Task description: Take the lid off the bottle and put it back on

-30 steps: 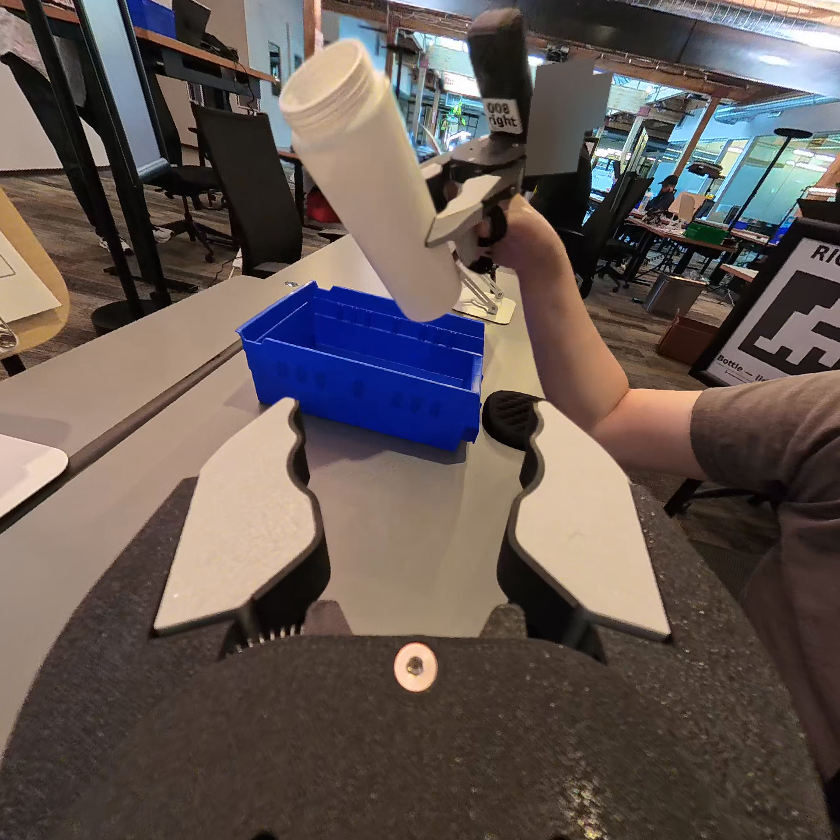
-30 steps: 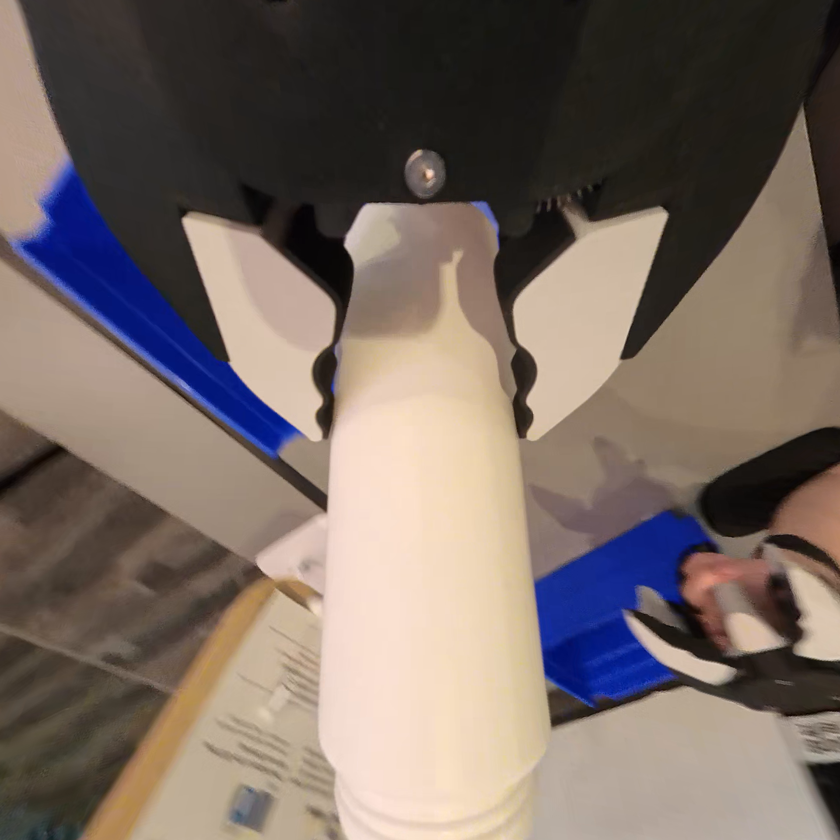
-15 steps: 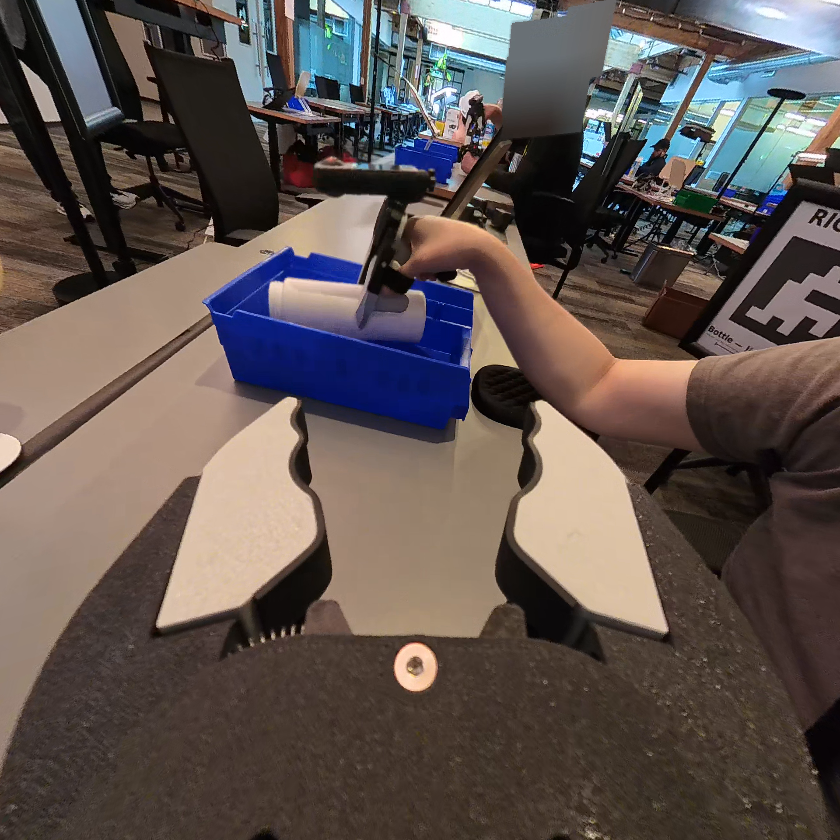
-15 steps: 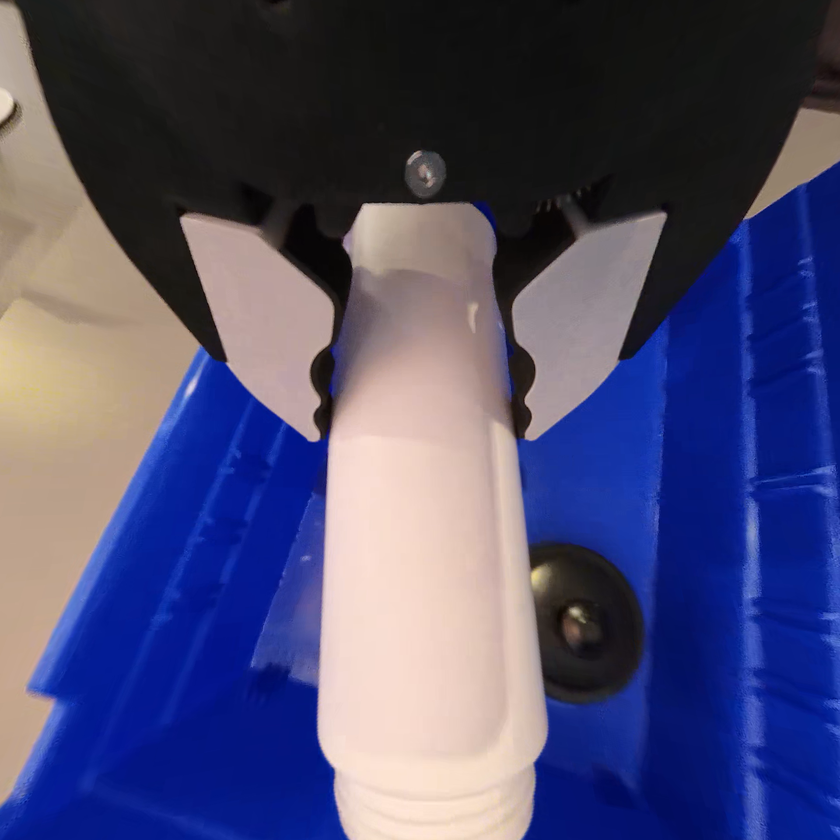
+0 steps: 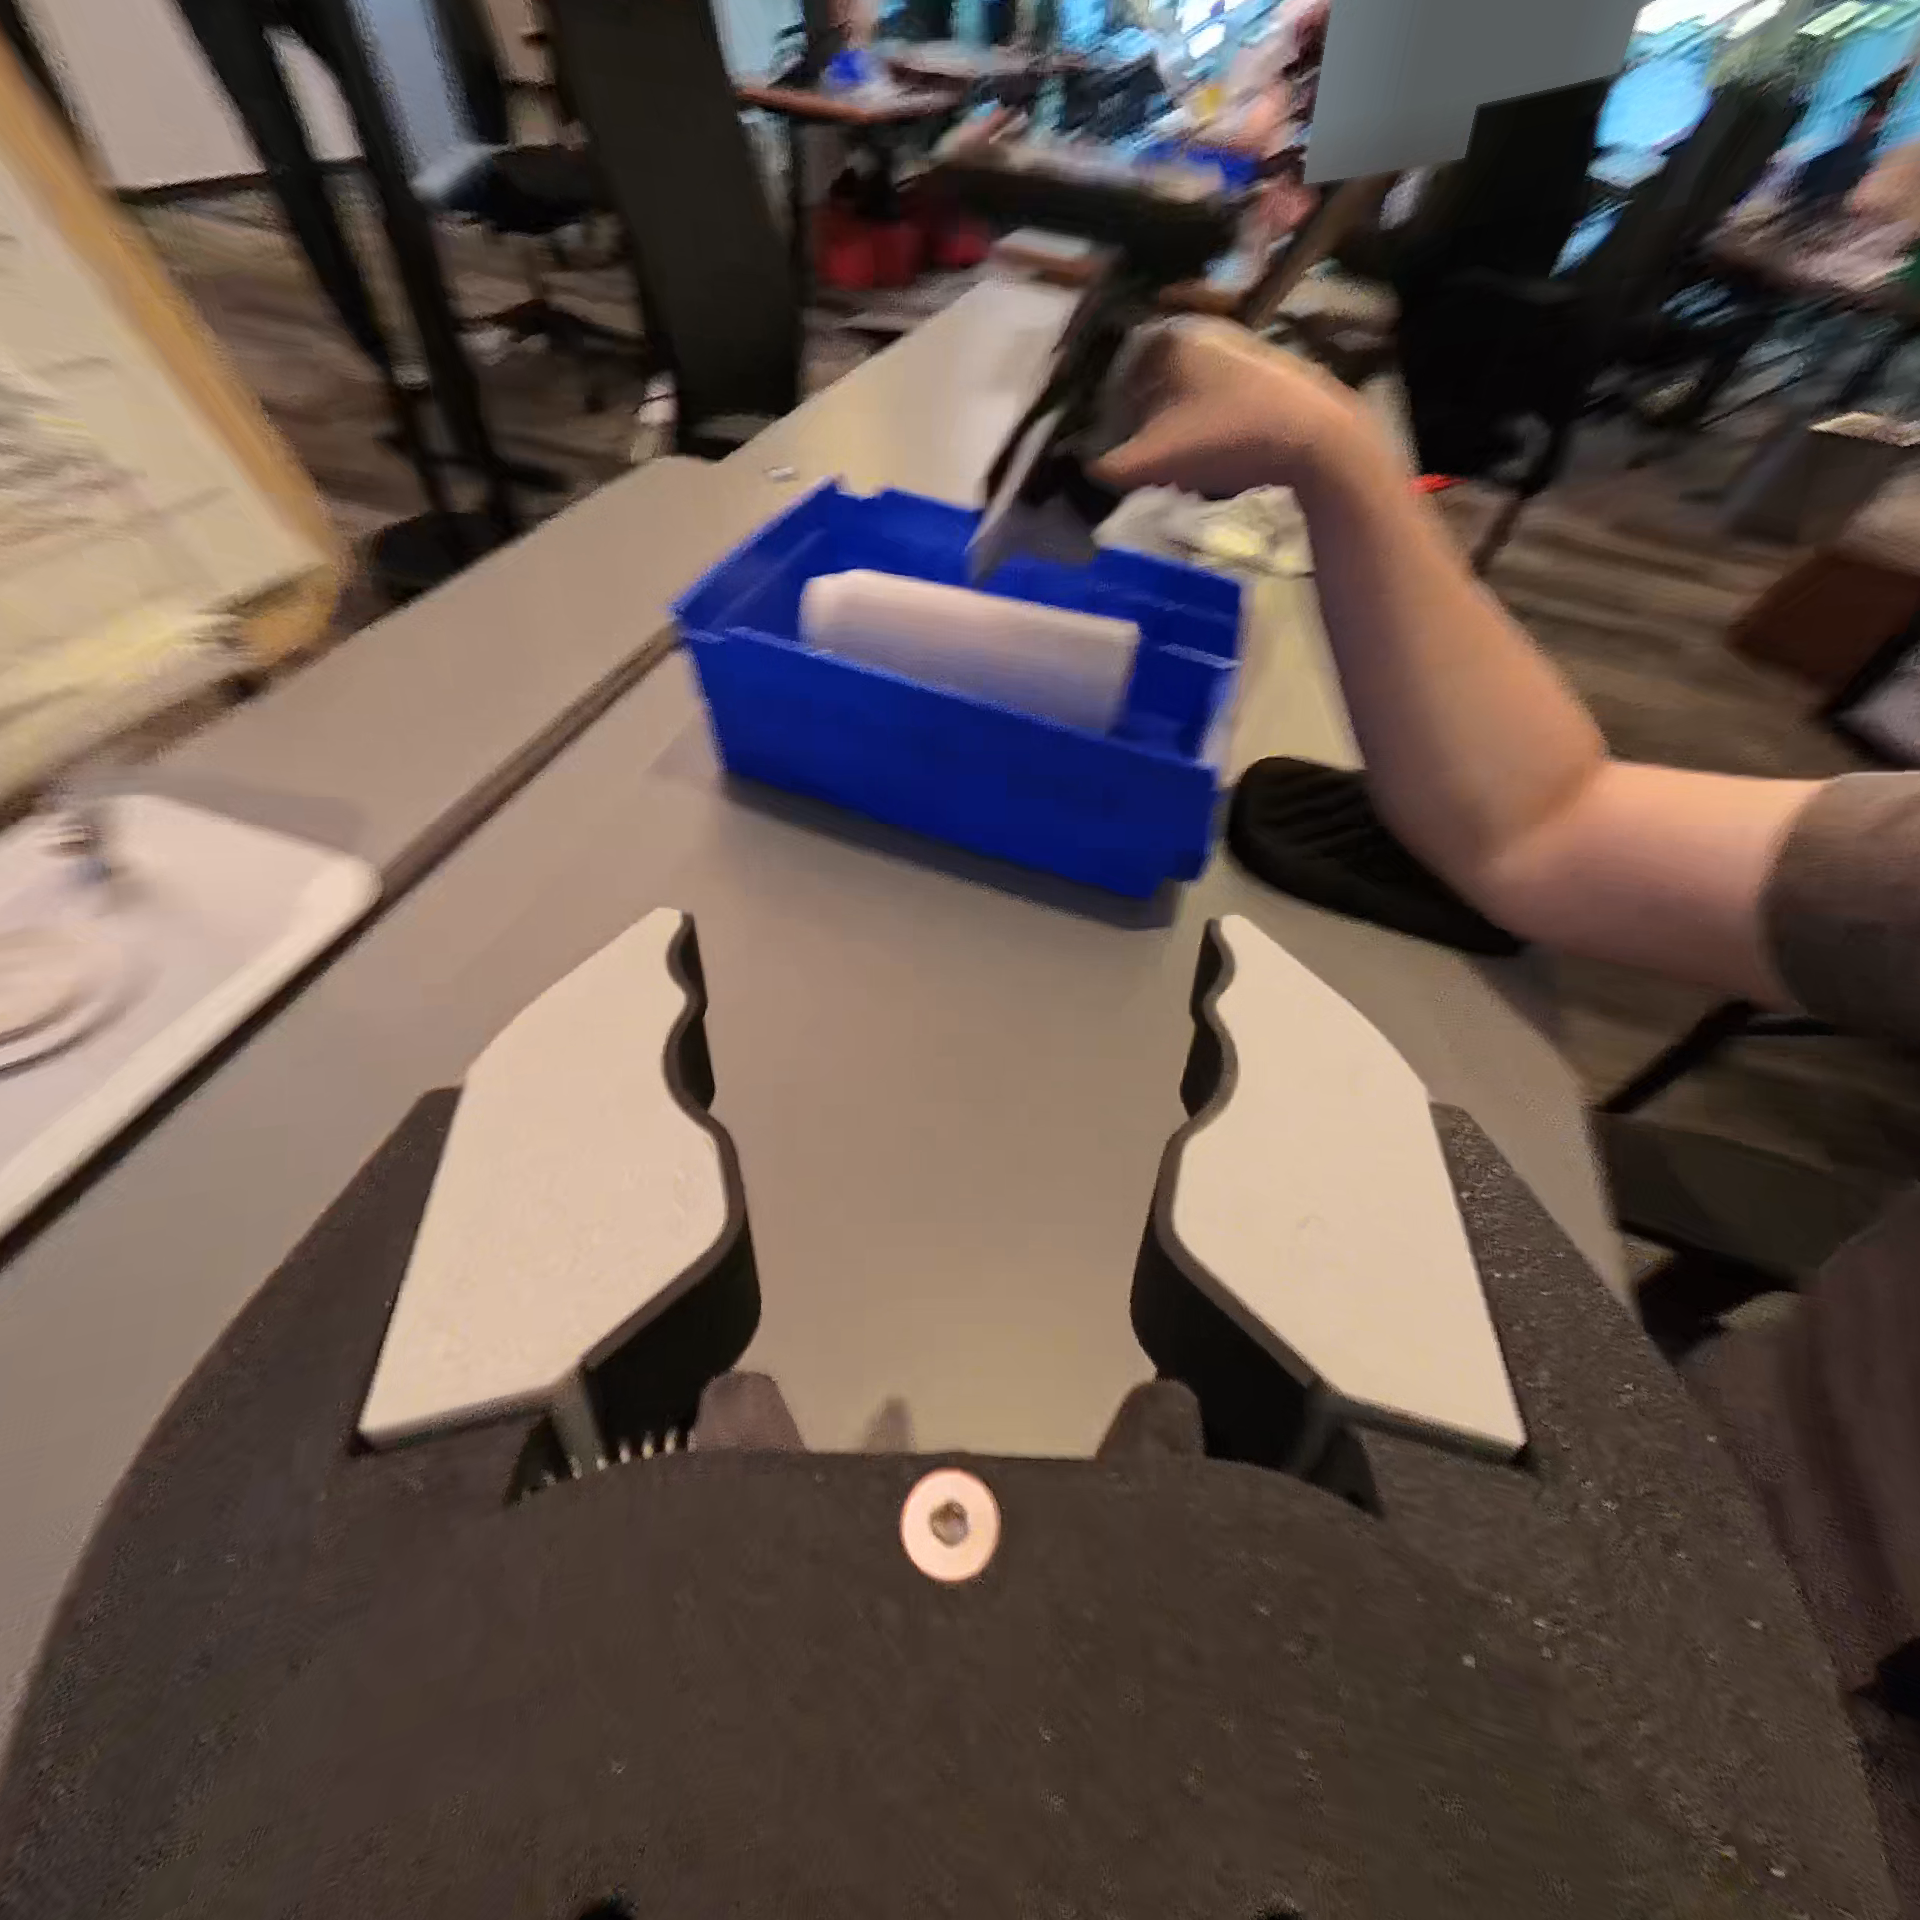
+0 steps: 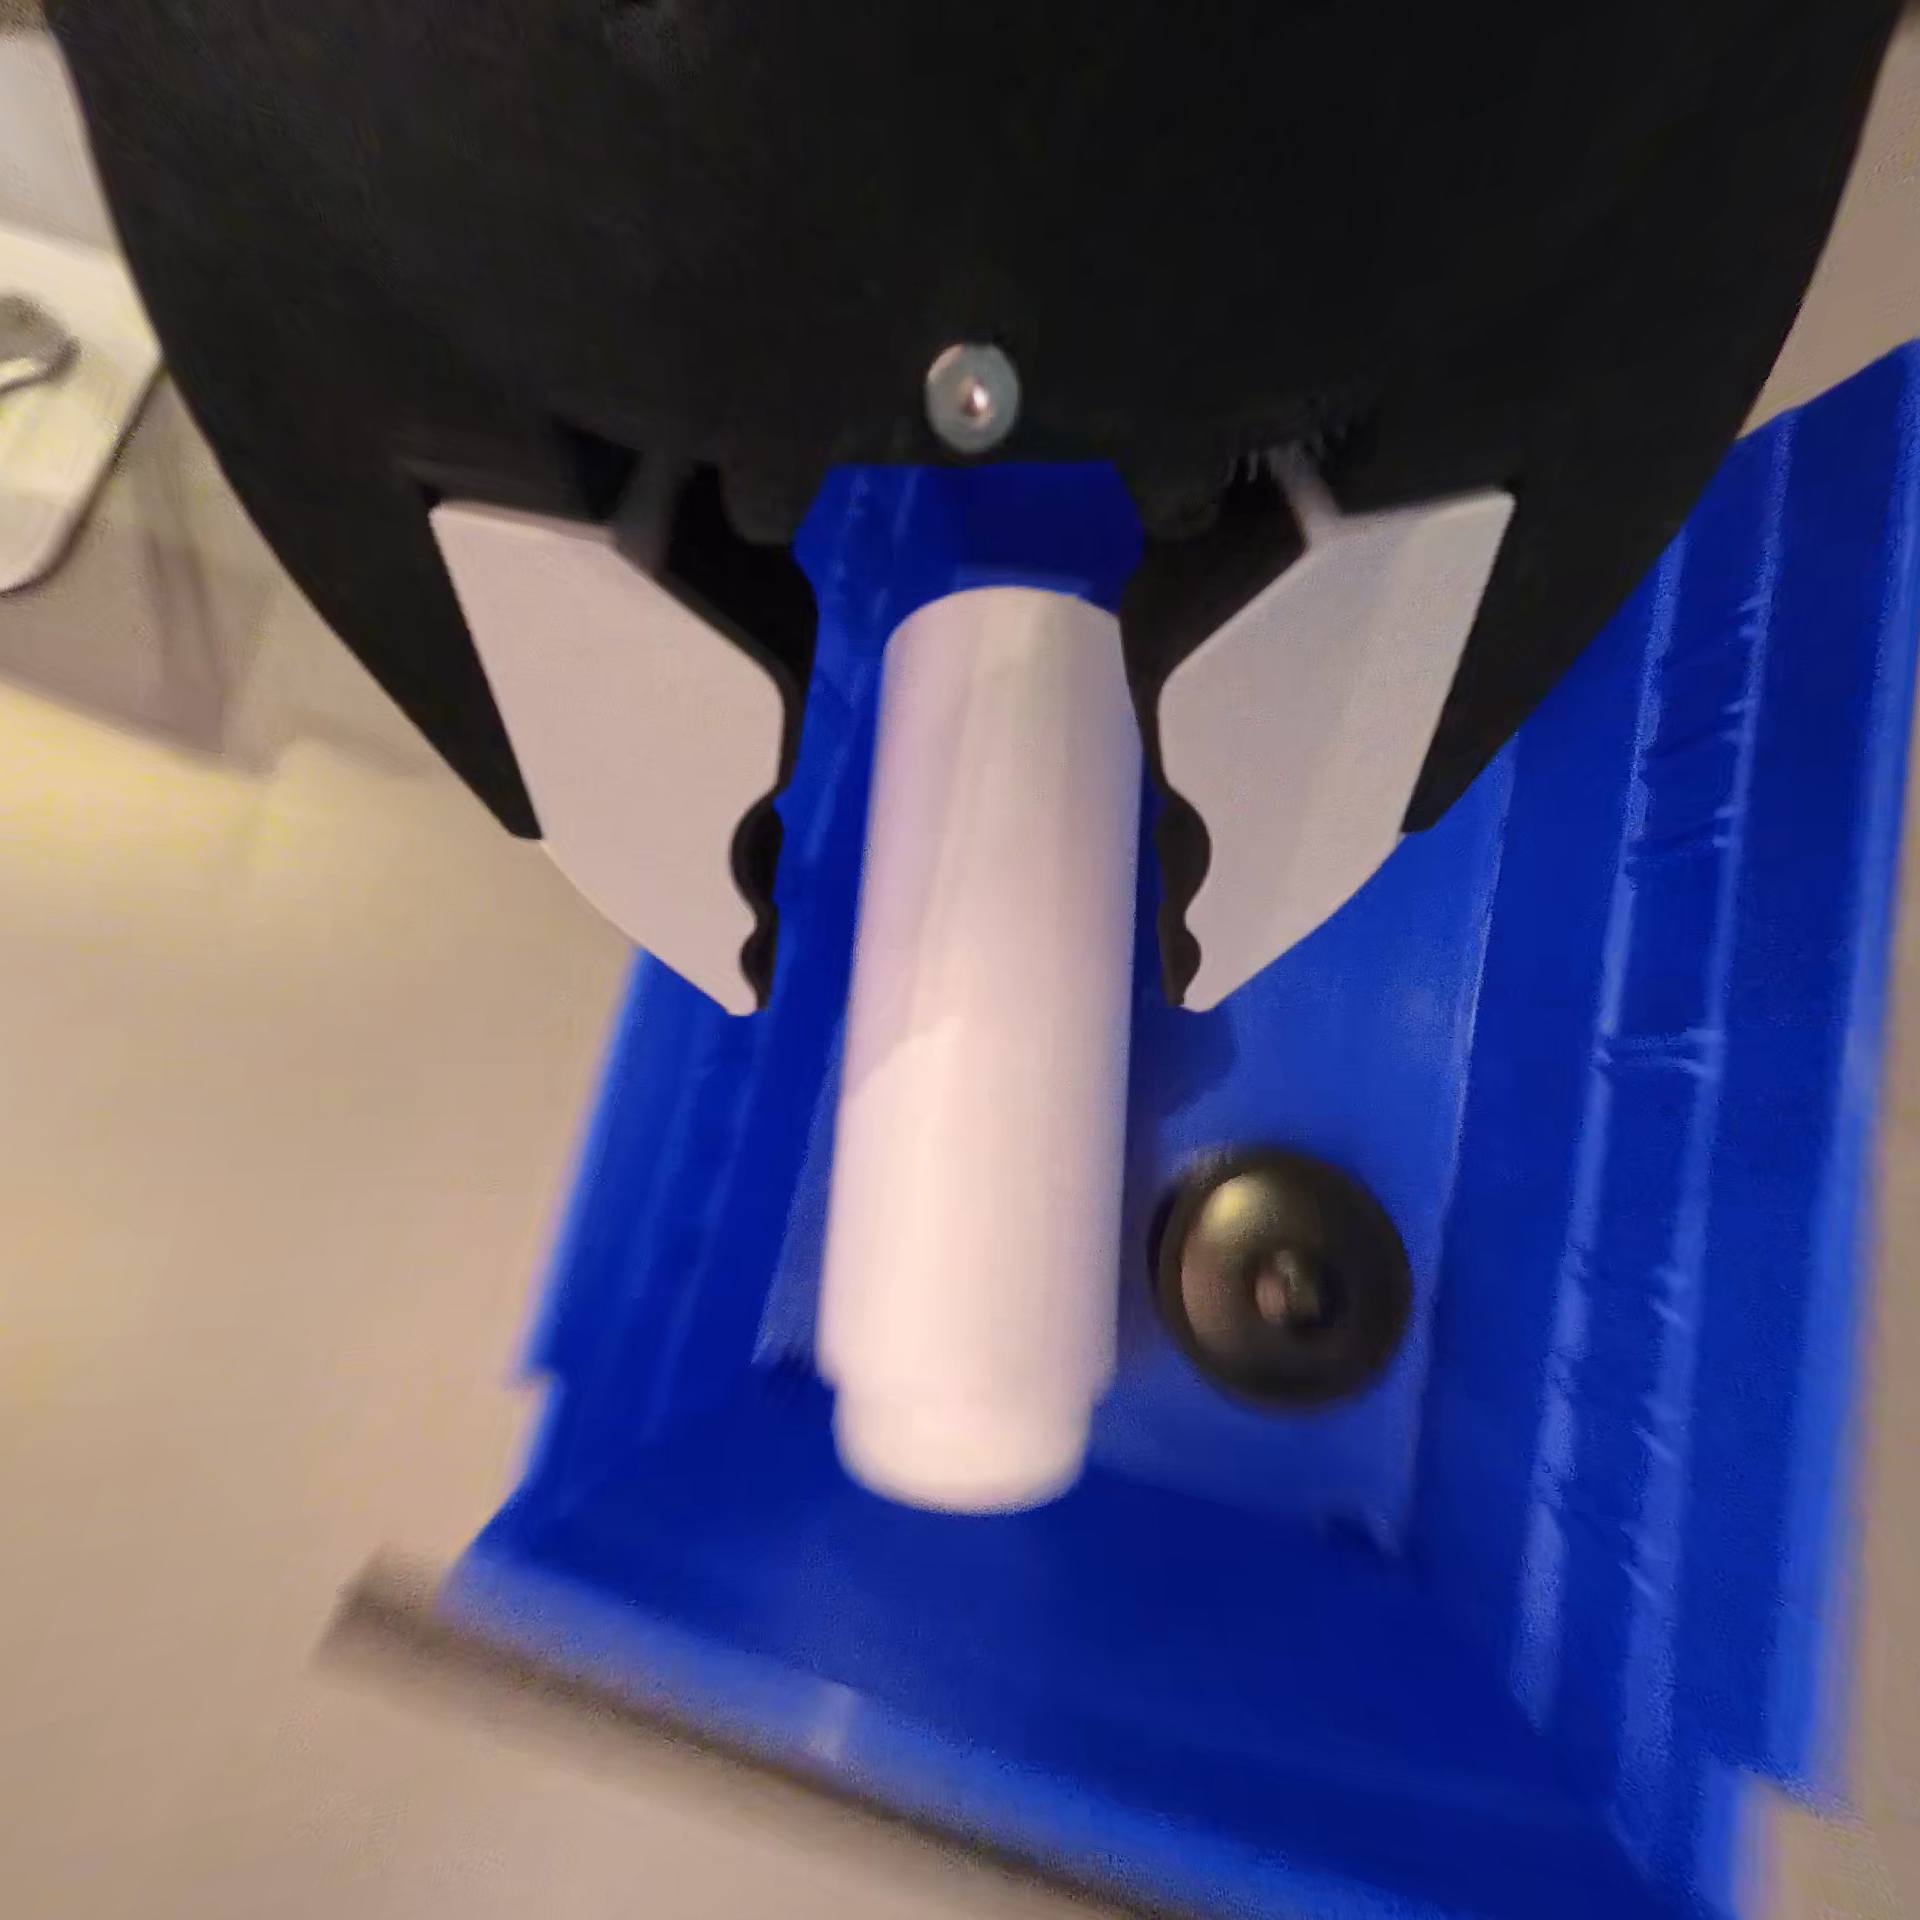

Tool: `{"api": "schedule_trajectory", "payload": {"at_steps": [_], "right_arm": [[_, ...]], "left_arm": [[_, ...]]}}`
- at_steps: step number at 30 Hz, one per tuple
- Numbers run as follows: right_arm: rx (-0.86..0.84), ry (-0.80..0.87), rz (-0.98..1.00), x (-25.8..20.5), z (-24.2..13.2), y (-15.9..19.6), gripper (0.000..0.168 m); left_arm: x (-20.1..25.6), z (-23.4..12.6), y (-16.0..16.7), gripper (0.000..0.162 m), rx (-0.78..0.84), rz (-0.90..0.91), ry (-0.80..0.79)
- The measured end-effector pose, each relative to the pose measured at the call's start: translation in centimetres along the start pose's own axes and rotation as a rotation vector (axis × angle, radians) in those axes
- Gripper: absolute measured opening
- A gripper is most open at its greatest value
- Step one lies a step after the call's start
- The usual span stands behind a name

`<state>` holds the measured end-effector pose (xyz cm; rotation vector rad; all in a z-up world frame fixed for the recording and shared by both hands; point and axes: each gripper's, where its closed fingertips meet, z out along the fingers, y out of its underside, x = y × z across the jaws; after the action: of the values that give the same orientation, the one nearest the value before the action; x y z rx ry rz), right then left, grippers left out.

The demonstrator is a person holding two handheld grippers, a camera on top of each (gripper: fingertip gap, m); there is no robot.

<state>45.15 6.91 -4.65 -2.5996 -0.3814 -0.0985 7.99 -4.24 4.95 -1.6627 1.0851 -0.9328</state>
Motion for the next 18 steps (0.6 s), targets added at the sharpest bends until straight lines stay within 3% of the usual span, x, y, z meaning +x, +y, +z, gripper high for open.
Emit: {"api": "schedule_trajectory", "payload": {"at_steps": [3,5,6,10,12,16,18], "right_arm": [[0.395,0.173,-0.048,2.4,-6.6,-4.3,0.072],[0.595,0.233,-0.054,3.8,-9.2,-5.1,0.073],[0.587,0.244,-0.030,4.9,-9.0,-4.6,0.075],[0.181,0.081,0.122,6.8,-2.3,1.5,0.074],[0.058,-0.030,0.144,6.2,0.5,3.4,0.056],[-0.099,-0.067,0.152,5.9,3.7,5.7,0.042],[-0.108,-0.125,0.177,5.0,4.0,5.7,0.026]], "left_arm": [[-4.5,-5.4,-1.5,0.088,-0.020,0.074,-0.308],[-7.1,-9.9,-2.2,0.084,-0.022,0.065,-0.502],[-8.7,-12.4,-1.9,0.084,-0.051,0.050,-0.620],[-13.7,-23.2,2.7,0.084,-0.289,-0.105,-1.070],[-15.2,-28.9,6.5,0.083,-0.454,-0.249,-1.280],[-16.0,-32.1,11.7,0.079,-0.568,-0.502,-1.267],[-16.8,-33.3,13.1,0.075,-0.600,-0.546,-1.299]]}}
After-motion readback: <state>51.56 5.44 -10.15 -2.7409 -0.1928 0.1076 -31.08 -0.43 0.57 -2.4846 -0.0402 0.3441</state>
